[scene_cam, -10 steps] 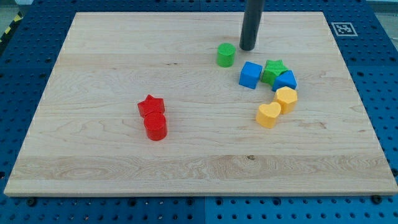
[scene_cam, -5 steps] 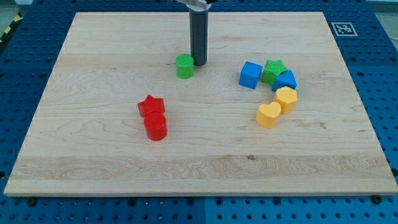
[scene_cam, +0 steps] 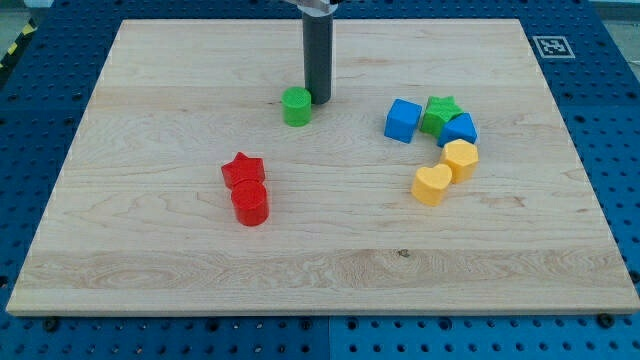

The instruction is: Slide green circle to red star

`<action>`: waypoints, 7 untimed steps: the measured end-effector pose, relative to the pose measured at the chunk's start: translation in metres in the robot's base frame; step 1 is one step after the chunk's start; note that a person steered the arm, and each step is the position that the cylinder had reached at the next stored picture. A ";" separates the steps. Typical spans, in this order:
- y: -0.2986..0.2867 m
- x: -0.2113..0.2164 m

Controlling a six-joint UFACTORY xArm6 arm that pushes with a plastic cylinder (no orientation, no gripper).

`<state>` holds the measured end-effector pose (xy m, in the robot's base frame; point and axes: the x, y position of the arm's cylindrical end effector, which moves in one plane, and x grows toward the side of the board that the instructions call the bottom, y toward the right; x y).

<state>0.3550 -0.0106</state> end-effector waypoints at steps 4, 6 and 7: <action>-0.036 0.041; -0.063 0.053; -0.063 0.053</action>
<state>0.4084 -0.0740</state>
